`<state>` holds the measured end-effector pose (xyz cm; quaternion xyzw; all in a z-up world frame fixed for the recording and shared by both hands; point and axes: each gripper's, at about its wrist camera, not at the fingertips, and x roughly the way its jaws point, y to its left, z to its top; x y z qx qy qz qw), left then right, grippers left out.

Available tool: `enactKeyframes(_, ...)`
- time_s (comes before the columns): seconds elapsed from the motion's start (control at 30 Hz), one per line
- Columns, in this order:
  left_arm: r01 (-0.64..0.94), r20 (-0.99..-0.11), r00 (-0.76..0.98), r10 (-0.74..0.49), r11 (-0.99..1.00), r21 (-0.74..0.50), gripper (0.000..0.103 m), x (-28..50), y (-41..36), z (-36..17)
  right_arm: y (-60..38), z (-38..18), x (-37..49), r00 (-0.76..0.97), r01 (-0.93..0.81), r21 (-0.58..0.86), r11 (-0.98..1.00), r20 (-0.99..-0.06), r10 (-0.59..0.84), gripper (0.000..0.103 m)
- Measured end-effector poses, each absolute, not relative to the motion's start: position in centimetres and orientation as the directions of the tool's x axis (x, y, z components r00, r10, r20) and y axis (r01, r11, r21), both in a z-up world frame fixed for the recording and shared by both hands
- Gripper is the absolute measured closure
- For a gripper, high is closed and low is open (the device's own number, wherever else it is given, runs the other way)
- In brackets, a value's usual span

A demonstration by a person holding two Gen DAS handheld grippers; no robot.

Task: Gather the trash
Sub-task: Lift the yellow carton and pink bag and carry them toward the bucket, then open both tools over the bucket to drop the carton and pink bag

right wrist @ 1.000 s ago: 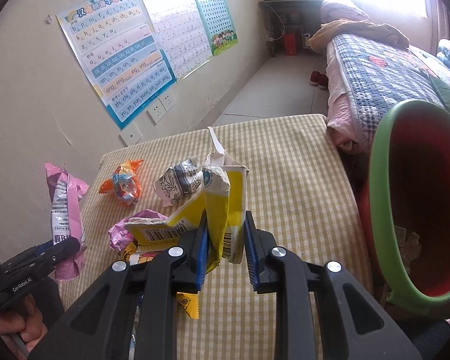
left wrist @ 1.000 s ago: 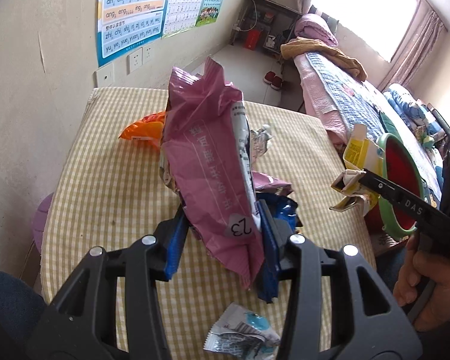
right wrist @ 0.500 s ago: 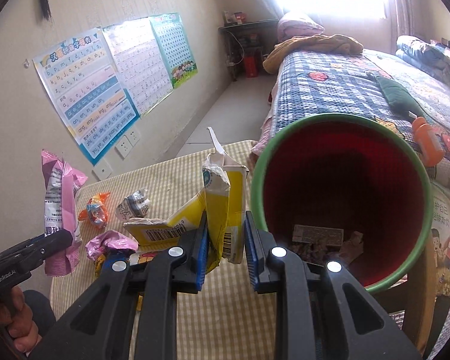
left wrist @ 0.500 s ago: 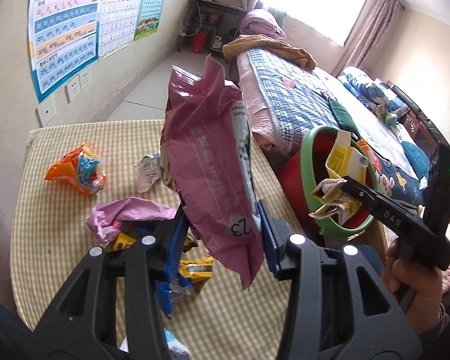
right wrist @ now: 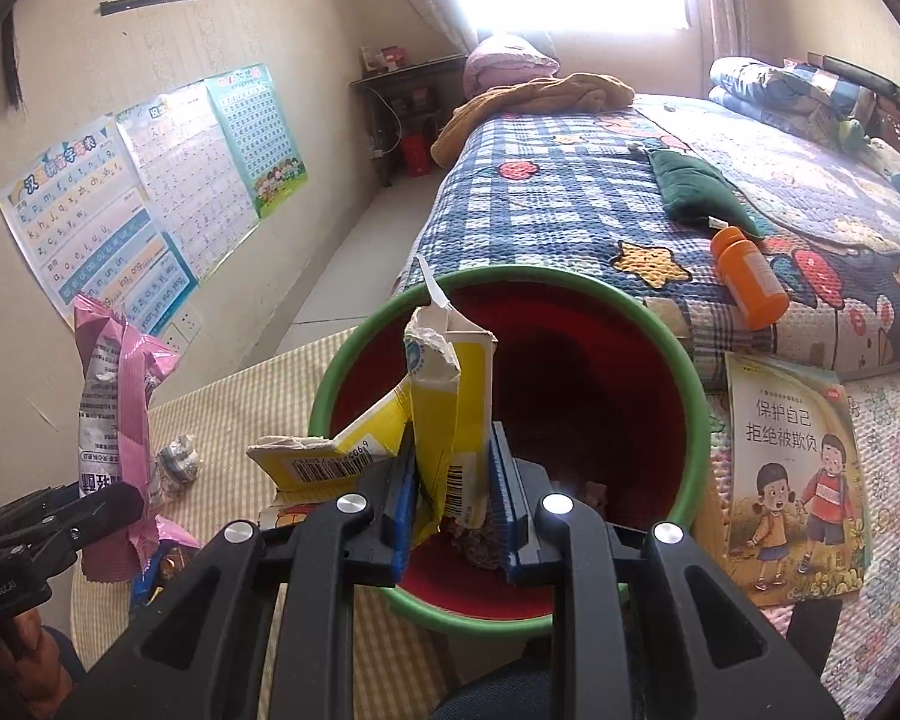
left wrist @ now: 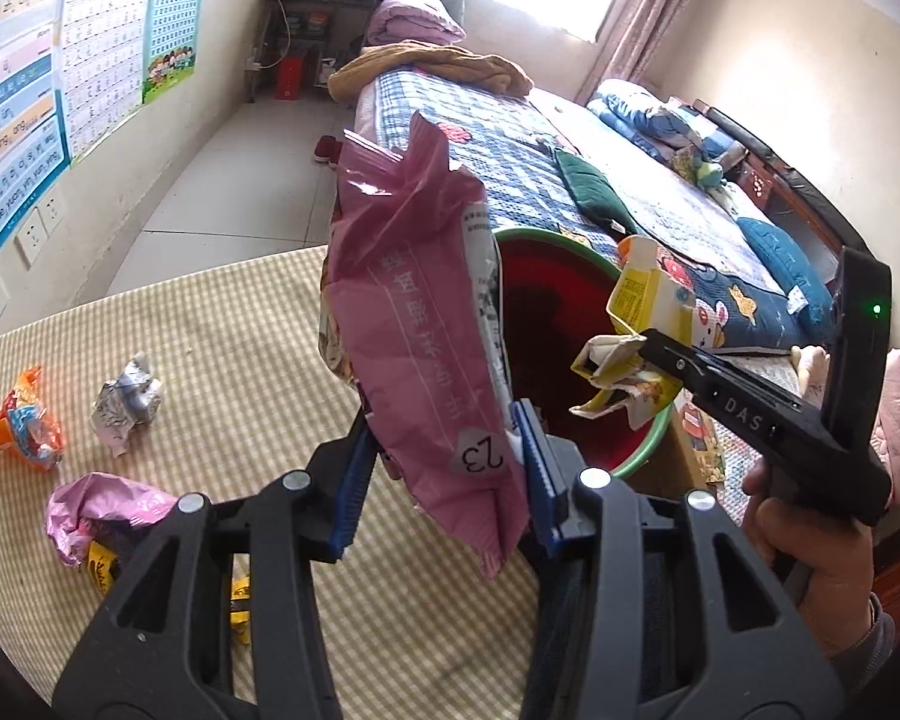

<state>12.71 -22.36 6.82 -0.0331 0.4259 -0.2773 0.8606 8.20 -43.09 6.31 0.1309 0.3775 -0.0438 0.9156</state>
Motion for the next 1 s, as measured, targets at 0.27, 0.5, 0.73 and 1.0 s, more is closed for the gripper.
enactKeyframes(0.27,0.514,-0.757,0.405,-0.512,0.813,-0.275,0.060,13.8,-28.3,5.7,-46.0,6.1,8.9,0.675,0.195,0.138,0.971,-0.737,-0.030,0.082)
enactKeyframes(0.5,0.578,-0.806,0.337,-0.487,0.782,-0.232,0.060,15.6,-32.2,4.7,-48.6,4.6,9.9,0.640,0.231,0.131,0.964,-0.767,-0.049,0.081)
enactKeyframes(0.73,0.613,-0.839,0.295,-0.457,0.764,-0.200,0.059,17.0,-34.4,4.3,-50.1,3.2,10.6,0.624,0.246,0.141,0.959,-0.780,-0.046,0.080)
enactKeyframes(1.0,0.611,-0.852,0.282,-0.440,0.767,-0.194,0.047,18.9,-35.3,4.3,-50.8,2.3,11.7,0.622,0.229,0.150,0.962,-0.782,-0.026,0.060)
